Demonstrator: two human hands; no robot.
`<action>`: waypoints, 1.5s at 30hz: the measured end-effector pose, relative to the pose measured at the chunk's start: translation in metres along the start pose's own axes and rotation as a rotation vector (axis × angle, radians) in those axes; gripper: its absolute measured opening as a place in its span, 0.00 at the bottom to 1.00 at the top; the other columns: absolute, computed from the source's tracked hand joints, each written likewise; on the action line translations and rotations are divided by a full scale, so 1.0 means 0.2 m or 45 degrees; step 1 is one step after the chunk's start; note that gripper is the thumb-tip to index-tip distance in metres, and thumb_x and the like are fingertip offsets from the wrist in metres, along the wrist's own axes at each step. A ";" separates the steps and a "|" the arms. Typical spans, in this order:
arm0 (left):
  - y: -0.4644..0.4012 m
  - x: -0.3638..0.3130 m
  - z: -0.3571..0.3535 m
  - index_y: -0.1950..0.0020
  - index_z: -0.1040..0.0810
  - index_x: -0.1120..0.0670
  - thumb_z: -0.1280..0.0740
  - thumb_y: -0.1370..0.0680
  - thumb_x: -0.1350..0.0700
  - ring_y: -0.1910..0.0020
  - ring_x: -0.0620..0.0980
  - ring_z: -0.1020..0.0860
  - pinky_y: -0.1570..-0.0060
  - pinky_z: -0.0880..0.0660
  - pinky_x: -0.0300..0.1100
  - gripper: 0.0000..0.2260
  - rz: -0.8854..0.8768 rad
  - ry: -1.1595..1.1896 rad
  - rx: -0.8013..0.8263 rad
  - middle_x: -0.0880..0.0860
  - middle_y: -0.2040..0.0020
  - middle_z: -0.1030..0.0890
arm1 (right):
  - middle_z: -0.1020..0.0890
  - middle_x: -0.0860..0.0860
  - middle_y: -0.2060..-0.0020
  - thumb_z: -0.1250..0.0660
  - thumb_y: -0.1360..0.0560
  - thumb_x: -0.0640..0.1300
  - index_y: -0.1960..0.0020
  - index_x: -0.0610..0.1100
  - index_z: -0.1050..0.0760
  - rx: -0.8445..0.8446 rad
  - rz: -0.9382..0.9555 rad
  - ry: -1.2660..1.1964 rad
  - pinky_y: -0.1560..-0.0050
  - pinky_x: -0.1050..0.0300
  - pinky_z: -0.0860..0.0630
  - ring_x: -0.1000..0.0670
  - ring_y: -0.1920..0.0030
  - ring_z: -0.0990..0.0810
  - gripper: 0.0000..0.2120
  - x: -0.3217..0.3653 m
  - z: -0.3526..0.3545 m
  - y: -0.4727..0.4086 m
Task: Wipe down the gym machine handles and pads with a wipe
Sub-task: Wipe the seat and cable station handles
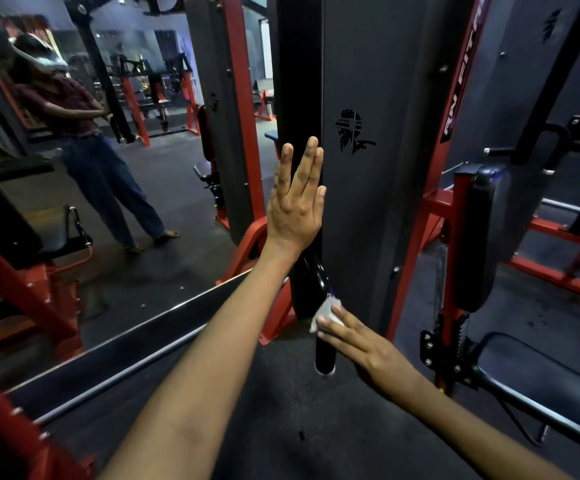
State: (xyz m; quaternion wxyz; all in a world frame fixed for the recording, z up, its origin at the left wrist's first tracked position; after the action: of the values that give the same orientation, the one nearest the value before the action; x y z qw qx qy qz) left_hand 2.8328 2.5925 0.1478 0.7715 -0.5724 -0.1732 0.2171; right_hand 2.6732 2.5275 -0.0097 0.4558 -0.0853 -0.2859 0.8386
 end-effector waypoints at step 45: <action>0.12 -0.02 -0.03 0.23 0.68 0.53 0.53 0.15 0.51 0.24 0.48 0.68 0.25 0.61 0.49 0.28 0.166 -0.316 -0.016 0.49 0.24 0.71 | 0.26 0.45 0.34 0.48 0.19 0.35 0.36 0.39 0.25 -0.205 -0.143 0.018 0.32 0.42 0.35 0.48 0.30 0.32 0.17 -0.10 -0.04 0.27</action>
State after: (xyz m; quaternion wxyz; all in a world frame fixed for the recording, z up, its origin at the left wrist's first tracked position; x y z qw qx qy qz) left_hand 2.8303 2.5915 0.1232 0.7248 -0.5559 -0.2312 0.3350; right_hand 2.6490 2.4927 -0.0491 0.4958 -0.1114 -0.3534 0.7854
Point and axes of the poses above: each hand's wrist, its own y-axis away from the middle knuckle, its own z-axis out of the back of the hand, x = y × z, the point moved 6 cm from there along -y, towards the middle knuckle
